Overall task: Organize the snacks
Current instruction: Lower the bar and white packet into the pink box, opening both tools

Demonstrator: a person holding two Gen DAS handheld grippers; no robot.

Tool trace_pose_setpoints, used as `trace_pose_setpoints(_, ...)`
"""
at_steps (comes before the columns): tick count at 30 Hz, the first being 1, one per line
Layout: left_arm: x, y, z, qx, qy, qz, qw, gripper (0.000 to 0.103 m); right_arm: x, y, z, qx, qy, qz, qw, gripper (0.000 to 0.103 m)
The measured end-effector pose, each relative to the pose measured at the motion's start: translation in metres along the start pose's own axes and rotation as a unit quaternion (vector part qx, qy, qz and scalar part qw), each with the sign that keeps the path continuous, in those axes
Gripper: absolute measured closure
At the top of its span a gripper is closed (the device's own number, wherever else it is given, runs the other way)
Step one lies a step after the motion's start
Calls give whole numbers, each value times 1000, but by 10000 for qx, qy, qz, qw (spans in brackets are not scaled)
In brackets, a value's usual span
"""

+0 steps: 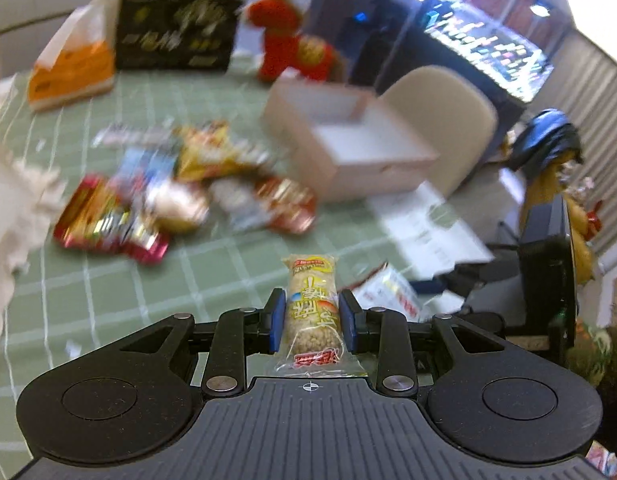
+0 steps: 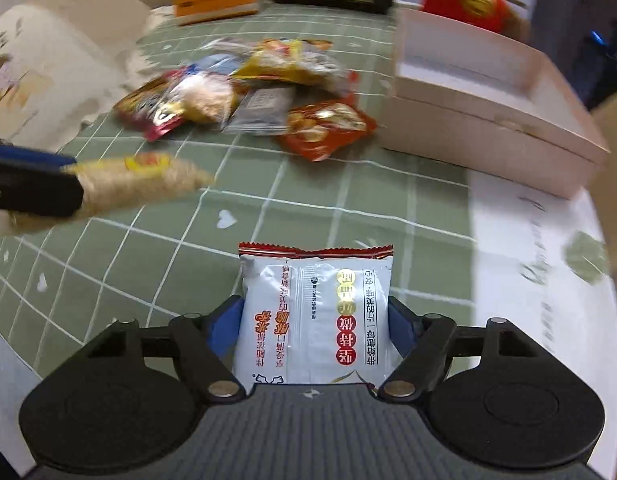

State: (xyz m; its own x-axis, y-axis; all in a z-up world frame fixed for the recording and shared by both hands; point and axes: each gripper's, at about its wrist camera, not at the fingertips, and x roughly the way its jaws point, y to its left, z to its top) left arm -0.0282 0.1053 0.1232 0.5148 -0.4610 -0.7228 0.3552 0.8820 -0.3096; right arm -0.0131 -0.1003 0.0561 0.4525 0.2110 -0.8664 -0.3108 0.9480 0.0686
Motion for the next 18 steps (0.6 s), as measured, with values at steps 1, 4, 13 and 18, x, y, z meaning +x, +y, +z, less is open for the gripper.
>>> trace_pose_setpoints(1, -5, -4, 7, 103, -84, -139, 9998, 70, -17, -3, 3, 151, -75, 16, 9999, 28)
trace_pose_setpoints(4, -23, -17, 43, 444, -443, -711, 9955, 70, -83, -10, 21, 462, -580, -158, 9971, 28)
trace_pose_setpoints(13, -10, -75, 192, 1112, -1583, -1321, 9722, 70, -215, -71, 105, 1093, -1916, -1087, 9693, 28)
trace_pose_setpoints(18, 73, -71, 236, 550, -1184, -1302, 9829, 70, -179, -125, 130, 1244, -2021, -815, 9680, 28)
